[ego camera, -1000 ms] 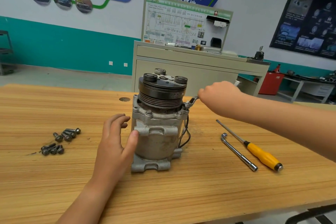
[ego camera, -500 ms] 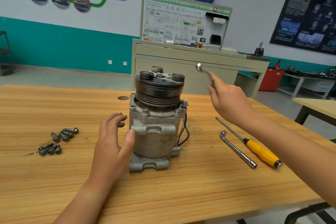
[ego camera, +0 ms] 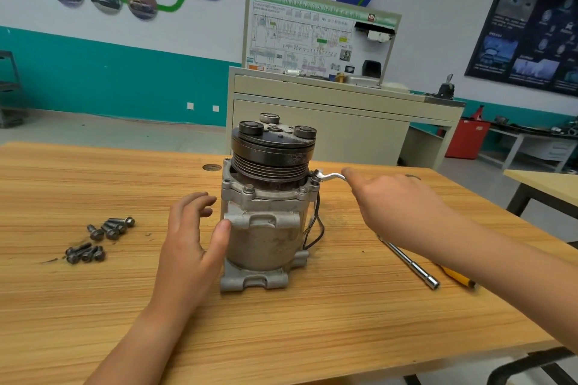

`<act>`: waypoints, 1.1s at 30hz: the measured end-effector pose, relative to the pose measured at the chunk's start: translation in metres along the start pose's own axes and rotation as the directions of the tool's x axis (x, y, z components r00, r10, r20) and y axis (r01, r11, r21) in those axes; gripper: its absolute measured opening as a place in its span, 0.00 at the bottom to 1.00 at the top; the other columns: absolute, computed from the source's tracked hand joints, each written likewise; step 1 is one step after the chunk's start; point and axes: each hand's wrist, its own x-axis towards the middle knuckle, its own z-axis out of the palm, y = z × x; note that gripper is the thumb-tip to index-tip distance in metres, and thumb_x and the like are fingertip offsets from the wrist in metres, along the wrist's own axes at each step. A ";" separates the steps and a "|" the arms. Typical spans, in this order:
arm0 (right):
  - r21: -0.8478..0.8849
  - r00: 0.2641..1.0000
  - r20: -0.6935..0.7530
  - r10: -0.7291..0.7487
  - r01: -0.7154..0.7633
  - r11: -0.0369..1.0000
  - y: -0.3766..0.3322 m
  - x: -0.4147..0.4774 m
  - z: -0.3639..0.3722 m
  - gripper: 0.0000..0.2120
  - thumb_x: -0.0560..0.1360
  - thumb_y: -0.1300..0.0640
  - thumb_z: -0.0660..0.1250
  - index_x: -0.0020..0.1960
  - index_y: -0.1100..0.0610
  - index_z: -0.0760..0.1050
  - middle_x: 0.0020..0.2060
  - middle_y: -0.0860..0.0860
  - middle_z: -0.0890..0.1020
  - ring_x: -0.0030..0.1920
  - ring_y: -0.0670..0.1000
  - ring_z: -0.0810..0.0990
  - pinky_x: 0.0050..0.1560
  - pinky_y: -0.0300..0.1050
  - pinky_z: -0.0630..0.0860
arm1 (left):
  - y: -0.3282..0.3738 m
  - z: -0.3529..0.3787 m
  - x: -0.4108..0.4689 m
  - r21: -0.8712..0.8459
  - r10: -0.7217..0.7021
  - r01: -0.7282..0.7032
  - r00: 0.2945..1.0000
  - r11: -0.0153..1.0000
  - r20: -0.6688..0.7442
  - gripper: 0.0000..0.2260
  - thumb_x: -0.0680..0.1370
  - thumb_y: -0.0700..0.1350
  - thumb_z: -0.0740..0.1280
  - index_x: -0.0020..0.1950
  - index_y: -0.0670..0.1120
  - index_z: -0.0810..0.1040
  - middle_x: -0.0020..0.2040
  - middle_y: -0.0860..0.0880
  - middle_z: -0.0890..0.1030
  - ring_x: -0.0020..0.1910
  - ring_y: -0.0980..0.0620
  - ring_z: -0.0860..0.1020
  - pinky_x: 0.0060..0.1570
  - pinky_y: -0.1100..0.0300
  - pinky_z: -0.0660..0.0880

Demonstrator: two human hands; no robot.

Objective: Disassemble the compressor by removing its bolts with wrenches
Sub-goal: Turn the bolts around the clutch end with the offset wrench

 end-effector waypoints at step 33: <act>-0.262 0.974 0.128 -0.187 0.215 0.941 0.003 0.002 -0.041 0.13 0.78 0.49 0.49 0.43 0.56 0.66 0.26 0.48 0.65 0.24 0.45 0.63 0.23 0.39 0.59 | 0.004 -0.003 0.000 0.001 -0.016 0.016 1.000 1.000 0.000 0.26 0.72 0.59 0.57 0.62 0.44 0.73 0.59 0.54 0.70 0.52 0.55 0.74 0.47 0.82 0.63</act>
